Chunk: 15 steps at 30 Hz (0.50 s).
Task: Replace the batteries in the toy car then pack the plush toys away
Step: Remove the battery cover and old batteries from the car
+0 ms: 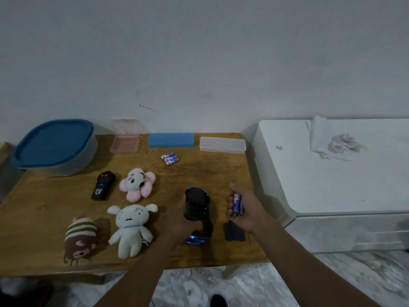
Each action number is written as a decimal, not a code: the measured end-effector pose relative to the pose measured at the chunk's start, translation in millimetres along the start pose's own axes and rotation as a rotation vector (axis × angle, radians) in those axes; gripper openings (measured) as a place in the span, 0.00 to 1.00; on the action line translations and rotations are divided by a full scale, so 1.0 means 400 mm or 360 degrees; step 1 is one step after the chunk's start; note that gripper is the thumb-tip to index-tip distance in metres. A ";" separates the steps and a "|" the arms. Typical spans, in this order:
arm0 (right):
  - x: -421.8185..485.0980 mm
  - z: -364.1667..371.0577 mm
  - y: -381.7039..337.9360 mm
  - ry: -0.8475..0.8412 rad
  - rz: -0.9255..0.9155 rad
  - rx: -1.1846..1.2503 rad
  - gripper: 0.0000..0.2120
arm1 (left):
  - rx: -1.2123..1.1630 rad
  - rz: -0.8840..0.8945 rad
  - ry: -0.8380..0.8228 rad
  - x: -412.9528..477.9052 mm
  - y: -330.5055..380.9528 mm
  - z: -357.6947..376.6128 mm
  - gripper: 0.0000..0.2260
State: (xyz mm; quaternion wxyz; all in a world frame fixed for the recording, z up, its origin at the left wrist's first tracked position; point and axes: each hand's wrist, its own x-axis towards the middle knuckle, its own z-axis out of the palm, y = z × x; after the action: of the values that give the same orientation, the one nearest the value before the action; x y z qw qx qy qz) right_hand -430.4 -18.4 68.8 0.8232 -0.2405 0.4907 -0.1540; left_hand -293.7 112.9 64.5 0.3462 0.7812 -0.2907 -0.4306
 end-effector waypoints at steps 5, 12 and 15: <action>0.012 0.007 -0.004 -0.0020 0.0052 -0.0049 0.09 | 0.0162 -0.0251 0.0070 0.003 -0.007 -0.010 0.35; 0.005 -0.006 -0.027 -0.0082 0.0059 -0.0045 0.10 | 0.0328 -0.0391 0.0087 0.008 0.014 -0.003 0.30; 0.004 -0.011 -0.035 -0.0075 0.0053 -0.0049 0.10 | 0.0368 -0.0322 0.0156 0.008 0.015 0.001 0.18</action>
State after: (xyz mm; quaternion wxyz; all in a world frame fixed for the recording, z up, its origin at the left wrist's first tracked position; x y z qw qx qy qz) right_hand -433.8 -31.9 73.3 0.8333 -0.2484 0.4773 -0.1269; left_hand -293.5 106.9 67.6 0.2226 0.8612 -0.2409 -0.3882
